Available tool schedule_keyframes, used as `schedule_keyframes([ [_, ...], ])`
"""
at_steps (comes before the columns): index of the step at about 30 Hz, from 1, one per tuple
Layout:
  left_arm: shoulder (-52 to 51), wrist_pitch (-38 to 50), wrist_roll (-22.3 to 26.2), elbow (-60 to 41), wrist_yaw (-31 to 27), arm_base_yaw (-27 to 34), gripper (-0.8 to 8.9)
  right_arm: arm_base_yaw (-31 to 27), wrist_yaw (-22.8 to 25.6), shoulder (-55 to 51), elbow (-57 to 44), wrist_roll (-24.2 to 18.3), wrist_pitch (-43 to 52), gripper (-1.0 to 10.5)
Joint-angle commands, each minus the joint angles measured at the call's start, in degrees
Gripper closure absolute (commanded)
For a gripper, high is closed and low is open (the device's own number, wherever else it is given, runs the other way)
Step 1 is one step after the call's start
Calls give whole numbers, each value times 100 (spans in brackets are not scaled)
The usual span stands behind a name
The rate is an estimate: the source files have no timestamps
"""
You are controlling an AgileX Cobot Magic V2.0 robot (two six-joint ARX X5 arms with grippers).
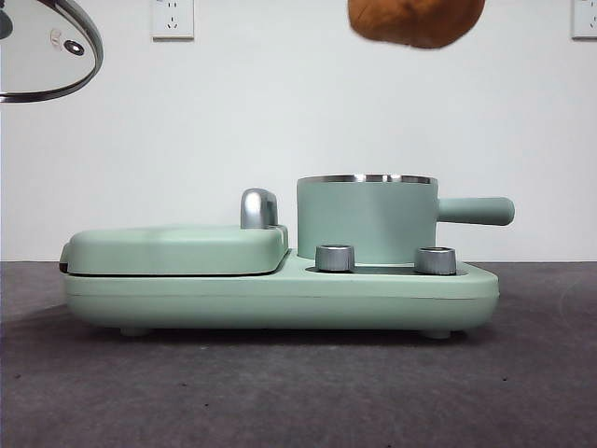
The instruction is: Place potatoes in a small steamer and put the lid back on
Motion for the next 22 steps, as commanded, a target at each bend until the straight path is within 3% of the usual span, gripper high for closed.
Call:
schedule_keyframes([
  [1, -2, 184, 15, 72, 4, -4, 799, -153, 17, 262, 289, 63, 50, 793],
  [22, -2, 181, 13, 72, 4, -4, 799, -861, 68, 2953, 1700, -678, 553, 793],
])
